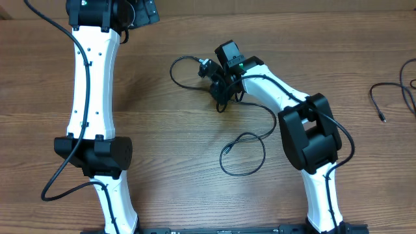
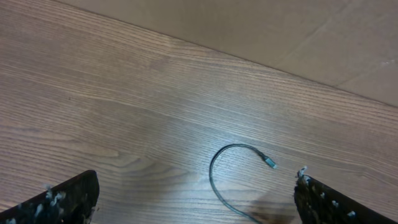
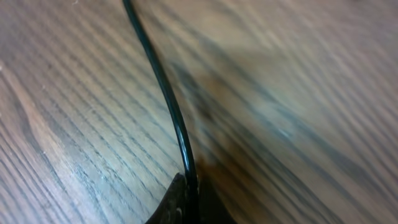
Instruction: Untangle cables
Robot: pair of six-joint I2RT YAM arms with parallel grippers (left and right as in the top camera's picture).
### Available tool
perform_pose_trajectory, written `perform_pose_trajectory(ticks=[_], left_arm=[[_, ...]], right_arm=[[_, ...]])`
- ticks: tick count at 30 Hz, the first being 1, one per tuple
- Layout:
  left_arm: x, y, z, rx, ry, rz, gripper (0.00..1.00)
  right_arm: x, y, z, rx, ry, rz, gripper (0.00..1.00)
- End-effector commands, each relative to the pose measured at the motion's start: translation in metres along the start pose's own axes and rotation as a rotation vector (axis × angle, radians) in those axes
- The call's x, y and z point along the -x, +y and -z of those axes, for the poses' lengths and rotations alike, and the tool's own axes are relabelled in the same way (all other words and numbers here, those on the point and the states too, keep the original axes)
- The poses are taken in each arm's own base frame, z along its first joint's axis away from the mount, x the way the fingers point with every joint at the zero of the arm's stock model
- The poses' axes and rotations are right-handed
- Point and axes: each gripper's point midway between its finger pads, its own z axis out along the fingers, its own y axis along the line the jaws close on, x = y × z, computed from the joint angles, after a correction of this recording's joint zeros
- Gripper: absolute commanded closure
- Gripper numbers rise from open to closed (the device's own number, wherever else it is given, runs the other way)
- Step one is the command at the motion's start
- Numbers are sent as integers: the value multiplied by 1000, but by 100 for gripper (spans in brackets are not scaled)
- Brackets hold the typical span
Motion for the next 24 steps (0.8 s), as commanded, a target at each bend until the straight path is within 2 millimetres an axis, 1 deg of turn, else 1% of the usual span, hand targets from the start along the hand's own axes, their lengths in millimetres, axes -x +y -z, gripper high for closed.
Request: perform_pose_trajectory(ticks=[1,2,3,4,6,7,10,12,13,14,16,18,22,24], left_arm=[[9,-2,20,-10,-46,-14,0],[9,-3,20,-14,-44,-14,0],[7,-7,20,-36,-36,-16,0],[6,-9,20,-48,-32,-16,0],[4,-16,21,-88,-18,-23,0],[3,-23,21,-126,-10,-50,0],[-3,-50,27,-287,10,-159,0],[-10,-85,40,-488,13,-292,2],[-15,-102,49,-587,6,-367,3],[-20,-115,57,-660,0,-422,2],[-31,-137,71,-780,-12,-518,1],[-40,-154,80,-841,-22,-582,0],[-61,-183,92,-896,-38,-699,0],[-74,-199,99,-927,-43,-758,0]], right_arm=[[67,-30,113,-191,-215,-96,96],[77,-35,141,-225,-257,-101,96],[91,-44,191,-293,-324,-106,96],[95,-48,212,-325,-351,-111,96],[102,-62,274,-417,-434,-158,96],[102,-70,305,-464,-474,-180,96],[97,-89,374,-561,-570,-241,96],[88,-104,411,-609,-622,-294,96],[82,-112,426,-629,-644,-331,96],[74,-121,442,-653,-662,-366,96],[60,-135,465,-693,-688,-412,96],[48,-147,488,-740,-711,-441,96],[14,-174,553,-880,-797,-503,96],[-7,-187,603,-995,-879,-525,96]])
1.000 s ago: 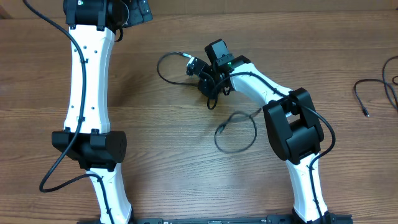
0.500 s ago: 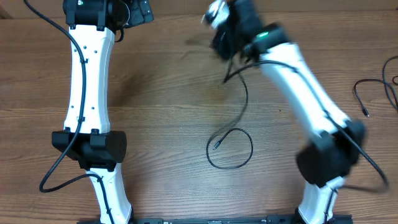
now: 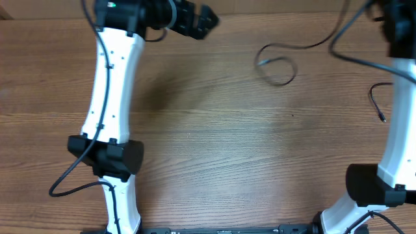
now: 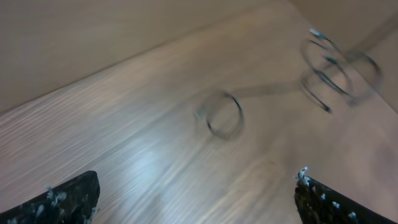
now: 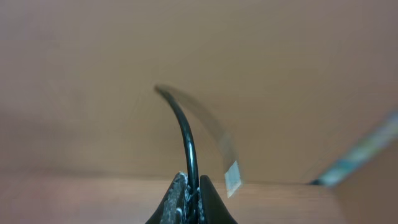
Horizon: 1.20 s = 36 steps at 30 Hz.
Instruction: Untangle cables
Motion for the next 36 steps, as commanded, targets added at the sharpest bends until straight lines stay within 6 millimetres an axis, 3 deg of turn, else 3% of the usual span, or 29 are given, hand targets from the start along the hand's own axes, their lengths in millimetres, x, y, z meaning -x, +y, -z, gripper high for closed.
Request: perform_pose_trajectory(ticks=[1,4,6,8,11,14,19,20,21,22,23,24,26,28,29,30,32,36], left_arm=[[10,-55,2,-119,-33,-199,0],[8,-69,-6,-123,-19,-224,0],[6,-74,-10,-113,-11,-235,0],[6,-77,-12,-101,-5,-243,0],[5,-78,-15,-83,0,-254,0],[5,-74,-15,-58,4,-255,0],[5,-73,-15,-55,6,-253,0],[4,-73,-15,-55,8,-252,0],[3,-73,-15,-56,11,-251,0],[2,-73,-15,-57,18,-247,0],[1,-73,-15,-57,21,-246,0],[-1,-73,-15,-58,27,-242,0],[-6,-73,-15,-59,48,-232,0],[-7,-73,-15,-60,51,-230,0],[-6,-73,-15,-60,49,-232,0],[-6,-73,-15,-59,46,-233,0],[-5,-73,-15,-59,42,-235,0],[-5,-72,-17,-60,44,-233,0]], right_arm=[[55,-76,47,-175,-204,-54,96],[81,-125,76,-295,-329,-53,96],[93,-156,93,-376,-393,-42,96],[95,-175,102,-411,-414,-7,96],[86,-207,113,-458,-398,1,96],[60,-238,116,-517,-318,-22,96],[-24,-282,105,-574,-49,-126,96],[-57,-294,99,-583,34,-198,96],[-70,-299,96,-583,62,-230,96],[-107,-308,86,-559,134,-314,96],[-120,-311,82,-546,157,-343,96],[-145,-315,75,-514,197,-395,96],[-225,-324,57,-468,307,-574,96],[-262,-323,50,-457,359,-646,96],[-301,-317,43,-454,416,-728,96],[-319,-310,39,-445,447,-767,96],[-345,-293,32,-393,493,-833,96],[-381,-263,20,-317,546,-938,96]])
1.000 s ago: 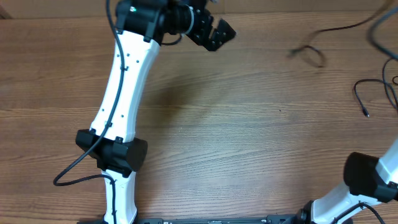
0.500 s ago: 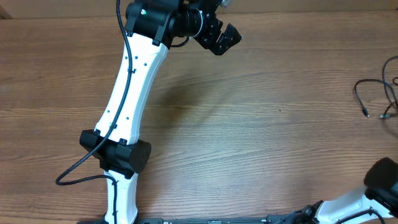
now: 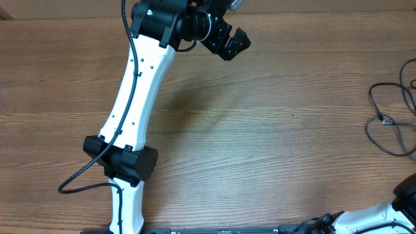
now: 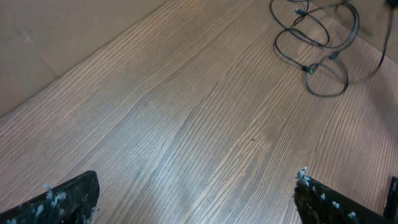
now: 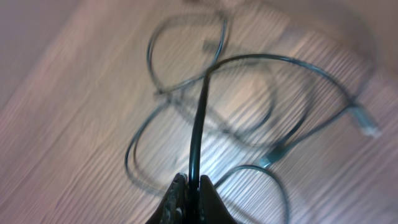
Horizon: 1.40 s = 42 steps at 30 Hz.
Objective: Untangle cables
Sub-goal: 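Drop the cable at the right edge and retract the right arm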
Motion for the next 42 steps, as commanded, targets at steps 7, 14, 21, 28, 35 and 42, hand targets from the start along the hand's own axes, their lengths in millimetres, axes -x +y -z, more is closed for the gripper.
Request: perform_pose_trajectory(ticks=[7,14,21,28,35,42], left_arm=[[7,5,9,65,-17,-21,0],[10,49,20,287,-43,135,0],[22,57,24,300,-99,137,0],[18,56,24,300,-77,114,0],[16,65,26,352,-68,118,0],[13,64,26,350,-58,122,0]], right_arm=[[-30,50,-18,309,62,-100,0],[-20,166,28,579,13,232,0],[-17,330,181,821,-310,766,0],[-33,389,352,992,-661,992,0],[-39,392,460,1057,-1005,1078,0],[-100,364,479,1099,-977,1296,0]])
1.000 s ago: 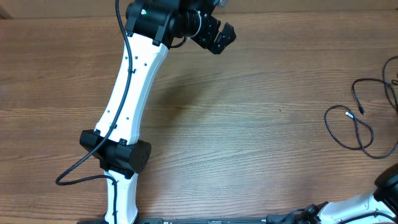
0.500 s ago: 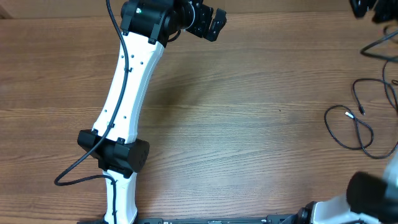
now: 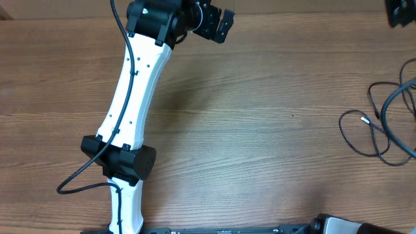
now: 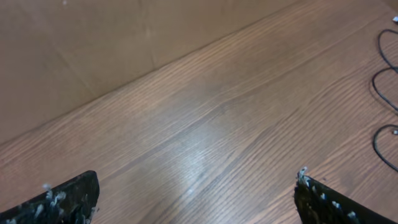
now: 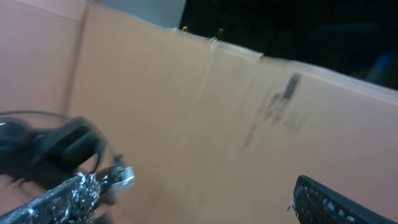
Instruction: Untangle cables
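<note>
Thin black cables (image 3: 380, 130) lie in loose overlapping loops at the table's right edge; one loop with a small plug (image 3: 364, 119) reaches furthest inward. The left wrist view catches their loops (image 4: 384, 93) at its right border. My left gripper (image 3: 220, 25) hangs open over the far middle of the table, nothing between its fingertips (image 4: 68, 198). My right gripper (image 5: 196, 199) is open and empty, facing a cardboard wall in a blurred view. Only a dark part of the right arm (image 3: 400, 12) shows overhead, at the top right corner.
A brown cardboard wall (image 4: 74, 56) runs along the table's far edge. The wooden table (image 3: 260, 143) carries the left arm's white links (image 3: 133, 91) across its left half. A blurred dark shape (image 5: 56, 143) sits at the left of the right wrist view.
My right gripper was shut on a black cable above the pile at the right edge; now it is open and empty, facing the wall. The cable loop lies further inward. The left gripper drew back slightly.
First my right gripper was shut on a black cable looped in the table's middle. Then it held that cable up near the far right, later above the pile at the right edge. Now the cable lies with that pile, released. The left gripper stayed open, shifting rightward.
</note>
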Robot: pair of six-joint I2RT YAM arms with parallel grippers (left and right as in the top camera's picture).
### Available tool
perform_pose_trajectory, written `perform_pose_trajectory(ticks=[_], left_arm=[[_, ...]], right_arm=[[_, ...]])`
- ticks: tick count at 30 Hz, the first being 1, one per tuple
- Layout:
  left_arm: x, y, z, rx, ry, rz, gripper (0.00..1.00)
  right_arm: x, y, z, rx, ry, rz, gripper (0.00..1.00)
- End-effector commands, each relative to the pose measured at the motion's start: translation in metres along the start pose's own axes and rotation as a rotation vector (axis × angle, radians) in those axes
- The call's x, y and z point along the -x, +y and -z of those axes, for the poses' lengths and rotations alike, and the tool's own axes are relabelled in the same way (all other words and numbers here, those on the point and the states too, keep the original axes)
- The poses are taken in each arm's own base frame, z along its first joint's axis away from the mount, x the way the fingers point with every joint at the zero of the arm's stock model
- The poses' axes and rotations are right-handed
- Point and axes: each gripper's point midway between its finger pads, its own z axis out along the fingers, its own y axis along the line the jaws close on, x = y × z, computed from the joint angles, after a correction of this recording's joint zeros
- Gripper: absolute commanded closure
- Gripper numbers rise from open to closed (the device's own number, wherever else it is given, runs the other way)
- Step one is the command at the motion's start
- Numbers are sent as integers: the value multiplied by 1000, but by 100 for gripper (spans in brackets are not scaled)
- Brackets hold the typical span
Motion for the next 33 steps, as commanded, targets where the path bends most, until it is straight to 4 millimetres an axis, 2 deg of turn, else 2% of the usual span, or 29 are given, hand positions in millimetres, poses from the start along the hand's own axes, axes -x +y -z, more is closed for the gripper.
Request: perform_pose_trajectory(ticks=[1,7,11,12,13,16,18,21,25,29,33], left_arm=[[3,3,11,14,-7,-11,0],[-6,3,11,20,28,-20,0],[-10,4,11,25,45,-16,0],[-13,4,11,23,58,-14,0],[-16,4,12,23,67,-12,0],[-23,3,12,21,97,-15,0],[-25,3,12,20,107,-26,0],[-26,4,13,27,109,-27,0],[-27,4,13,25,114,-47,0],[-29,5,13,27,123,-54,0],[-30,4,13,26,125,-54,0]], right_arm=[[6,37,25,46,6,179,0],[13,83,72,-21,-25,377,0],[4,133,113,-41,-46,562,0],[2,158,134,-59,-82,646,0],[2,171,145,-77,-110,684,0],[-2,200,173,-132,-157,749,0],[-17,220,187,-125,-141,727,0],[-47,237,198,-94,-75,655,0],[-75,246,211,-104,-1,577,0],[-87,251,231,-156,24,553,0],[-104,246,258,-272,70,472,0]])
